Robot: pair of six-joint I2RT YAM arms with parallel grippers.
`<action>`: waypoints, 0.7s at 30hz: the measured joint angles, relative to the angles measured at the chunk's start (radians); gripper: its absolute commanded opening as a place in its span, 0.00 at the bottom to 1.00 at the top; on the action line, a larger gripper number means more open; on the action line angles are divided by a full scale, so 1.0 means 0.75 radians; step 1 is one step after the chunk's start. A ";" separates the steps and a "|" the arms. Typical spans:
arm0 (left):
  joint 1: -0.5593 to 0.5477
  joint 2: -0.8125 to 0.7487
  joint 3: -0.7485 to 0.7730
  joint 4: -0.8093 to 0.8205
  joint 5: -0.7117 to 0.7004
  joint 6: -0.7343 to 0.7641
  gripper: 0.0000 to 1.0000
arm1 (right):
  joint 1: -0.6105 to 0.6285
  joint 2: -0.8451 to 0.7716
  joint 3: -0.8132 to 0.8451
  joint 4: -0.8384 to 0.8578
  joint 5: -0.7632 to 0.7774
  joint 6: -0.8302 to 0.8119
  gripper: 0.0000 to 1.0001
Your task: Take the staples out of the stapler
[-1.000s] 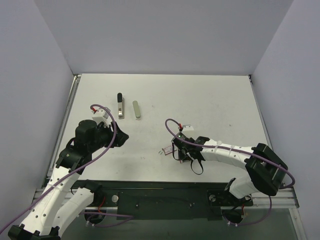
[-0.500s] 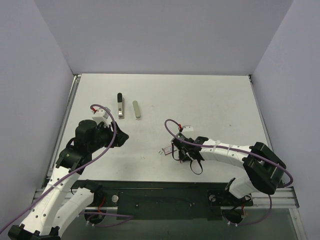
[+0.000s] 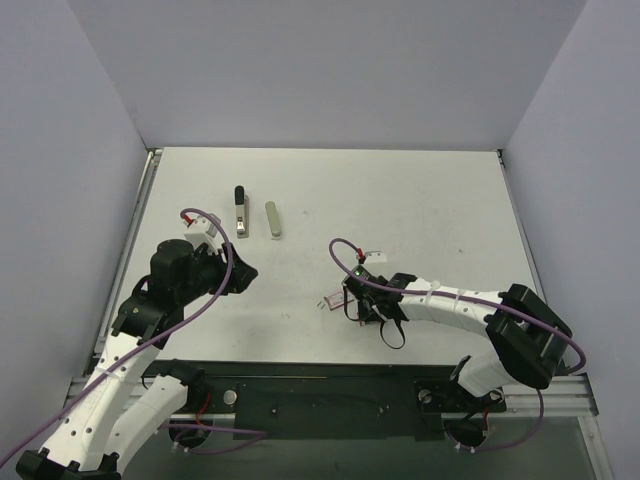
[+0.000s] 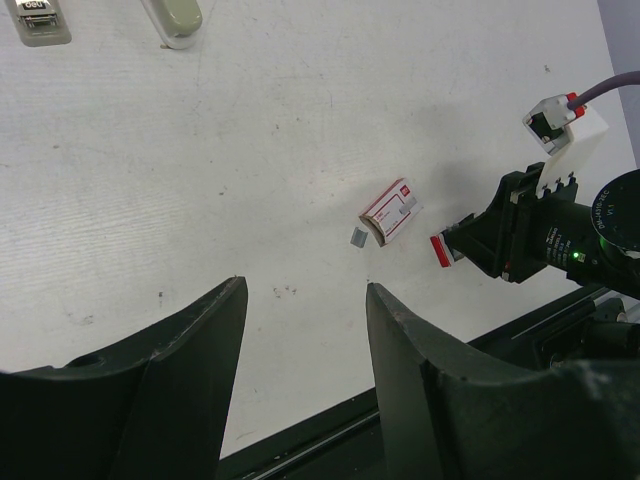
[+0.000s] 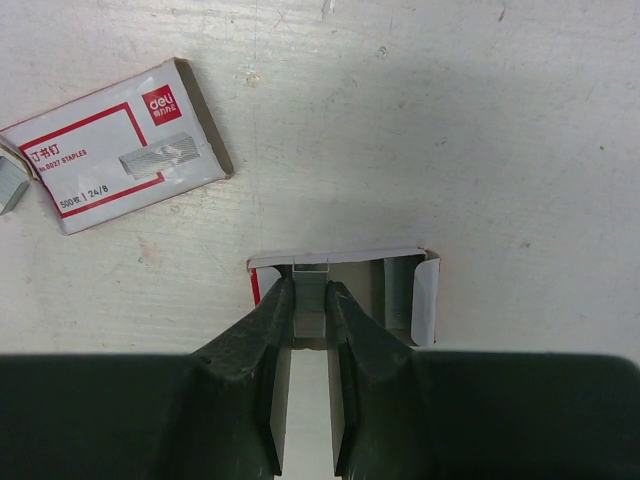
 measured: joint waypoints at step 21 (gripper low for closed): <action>0.001 0.001 0.000 0.001 0.002 0.000 0.61 | 0.000 -0.063 0.000 -0.051 0.001 -0.004 0.01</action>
